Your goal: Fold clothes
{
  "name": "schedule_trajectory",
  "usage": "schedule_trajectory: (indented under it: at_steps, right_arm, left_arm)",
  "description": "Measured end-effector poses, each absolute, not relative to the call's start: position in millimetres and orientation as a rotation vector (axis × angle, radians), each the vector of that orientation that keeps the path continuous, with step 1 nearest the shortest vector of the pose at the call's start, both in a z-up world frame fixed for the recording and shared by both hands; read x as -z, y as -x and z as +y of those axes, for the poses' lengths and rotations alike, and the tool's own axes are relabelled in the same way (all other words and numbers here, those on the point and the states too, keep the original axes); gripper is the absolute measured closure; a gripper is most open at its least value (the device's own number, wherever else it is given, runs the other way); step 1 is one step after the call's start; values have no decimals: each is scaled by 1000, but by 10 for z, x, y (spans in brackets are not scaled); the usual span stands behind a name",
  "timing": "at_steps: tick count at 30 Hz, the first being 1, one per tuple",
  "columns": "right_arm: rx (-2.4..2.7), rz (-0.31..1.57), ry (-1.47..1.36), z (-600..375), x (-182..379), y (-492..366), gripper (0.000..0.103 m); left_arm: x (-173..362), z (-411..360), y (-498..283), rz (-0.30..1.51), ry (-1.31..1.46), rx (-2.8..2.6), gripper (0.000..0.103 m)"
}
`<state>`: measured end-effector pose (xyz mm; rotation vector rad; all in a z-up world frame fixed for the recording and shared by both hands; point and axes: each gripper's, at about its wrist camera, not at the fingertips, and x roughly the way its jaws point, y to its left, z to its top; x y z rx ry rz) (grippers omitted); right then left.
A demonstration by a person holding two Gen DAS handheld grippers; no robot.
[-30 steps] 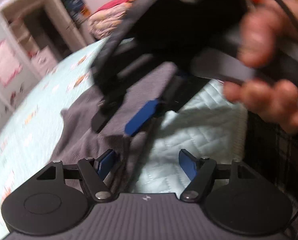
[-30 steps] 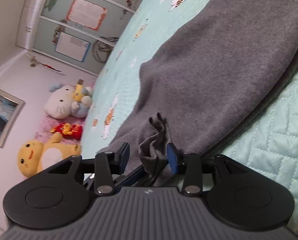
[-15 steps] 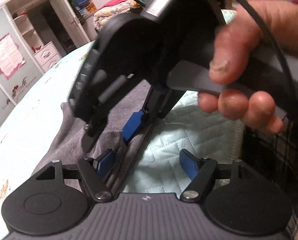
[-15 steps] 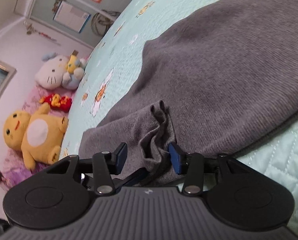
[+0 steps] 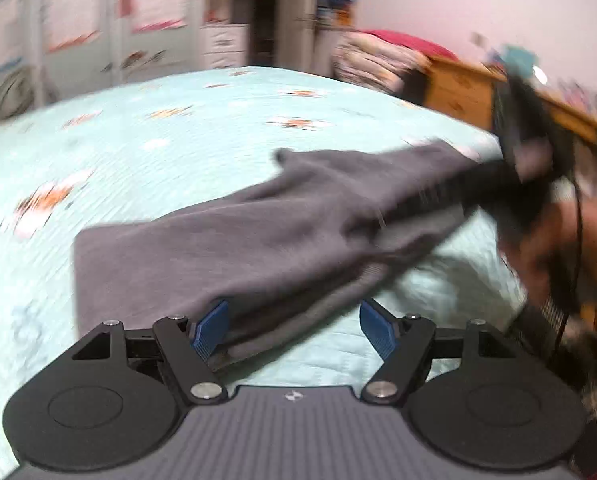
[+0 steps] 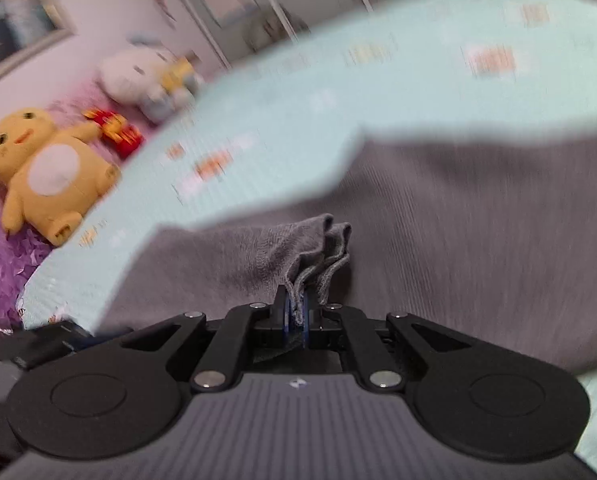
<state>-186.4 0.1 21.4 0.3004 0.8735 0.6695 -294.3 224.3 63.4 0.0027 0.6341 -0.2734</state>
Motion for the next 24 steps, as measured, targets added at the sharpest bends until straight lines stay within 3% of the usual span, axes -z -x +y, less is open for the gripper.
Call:
schedule_trajectory:
  at_steps: [9,11,15,24]
  right_arm:
    - [-663,867,-393,-105,-103,1912,93]
    - [-657,869,-403,-103,-81,1919,93]
    - [-630,876,-468,-141,-72,1931,92]
    - [-696,734,-671,-63,-414,1974,88]
  left_arm:
    - [-965,2566,3036,442,188,169,27]
    - [-883,2612,2932,501,190,160,25]
    - [-476,2616,2717,685,171,149,31]
    - [-412,2447,2782,670,50,154,25]
